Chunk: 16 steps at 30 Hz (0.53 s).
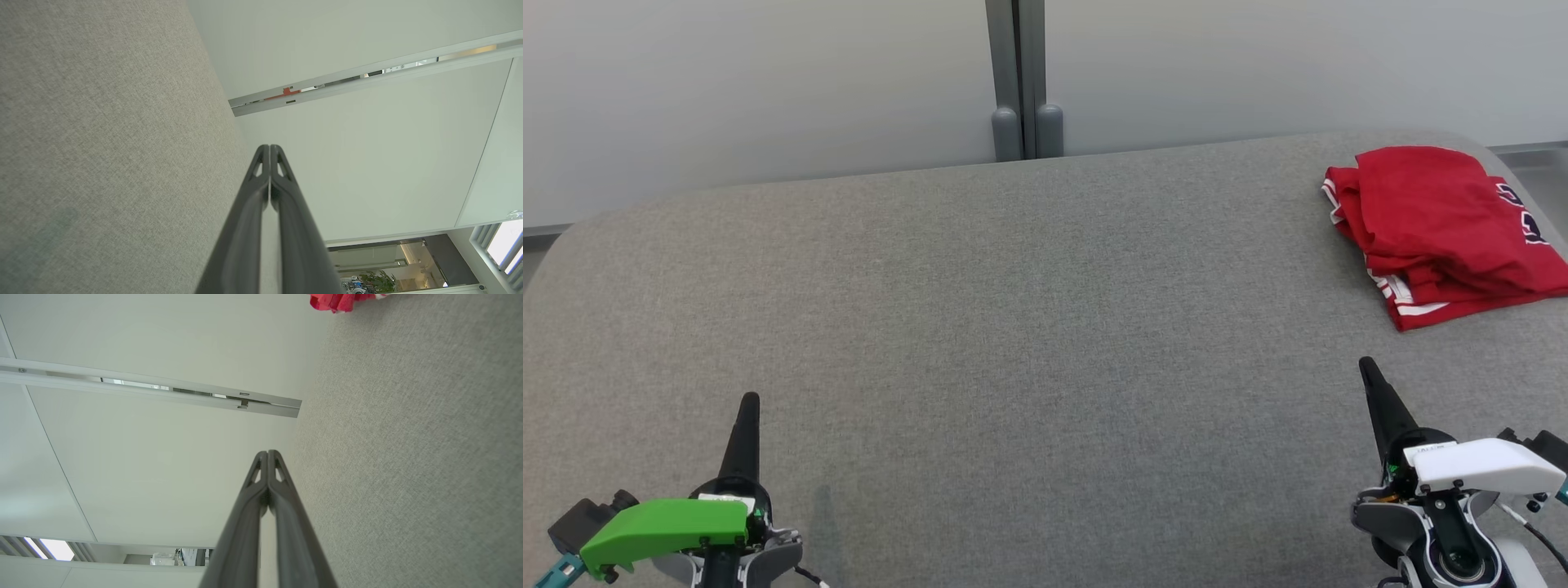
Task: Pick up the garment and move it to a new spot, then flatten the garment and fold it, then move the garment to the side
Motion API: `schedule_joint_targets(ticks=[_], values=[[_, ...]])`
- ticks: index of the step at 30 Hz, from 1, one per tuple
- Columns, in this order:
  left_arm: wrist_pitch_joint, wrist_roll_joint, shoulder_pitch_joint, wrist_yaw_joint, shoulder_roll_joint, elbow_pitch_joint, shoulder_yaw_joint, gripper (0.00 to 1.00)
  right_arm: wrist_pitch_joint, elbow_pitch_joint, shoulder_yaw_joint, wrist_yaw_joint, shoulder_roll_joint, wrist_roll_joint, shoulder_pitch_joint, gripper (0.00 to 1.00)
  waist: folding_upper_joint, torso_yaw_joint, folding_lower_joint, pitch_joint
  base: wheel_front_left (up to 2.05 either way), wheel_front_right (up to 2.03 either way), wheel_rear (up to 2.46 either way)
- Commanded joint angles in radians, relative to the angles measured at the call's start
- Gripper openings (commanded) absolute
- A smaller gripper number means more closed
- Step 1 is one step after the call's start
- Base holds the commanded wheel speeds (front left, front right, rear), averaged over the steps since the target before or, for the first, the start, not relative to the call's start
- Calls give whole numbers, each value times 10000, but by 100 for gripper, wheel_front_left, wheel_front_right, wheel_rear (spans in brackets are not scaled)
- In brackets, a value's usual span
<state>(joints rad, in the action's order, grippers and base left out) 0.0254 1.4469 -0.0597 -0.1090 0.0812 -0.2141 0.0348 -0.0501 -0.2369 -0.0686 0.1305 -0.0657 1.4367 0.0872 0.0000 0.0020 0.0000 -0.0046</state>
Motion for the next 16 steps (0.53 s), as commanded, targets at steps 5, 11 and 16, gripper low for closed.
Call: schedule_joint_targets(ticks=[5,11,16], values=[[156,533,-277,-99,52,-61,135,0,-147,-10,-97,5,22,511,169,0,0,-3,0,15,0,0,0],[269,1010,-373,-153,37,-129,208,0,-279,-31,-170,4,27,933,194,0,0,-8,0,33,0,0,0],[376,1348,-423,-189,27,-193,272,0,-361,-47,-228,4,34,1260,225,0,0,-11,0,46,0,0,0]])
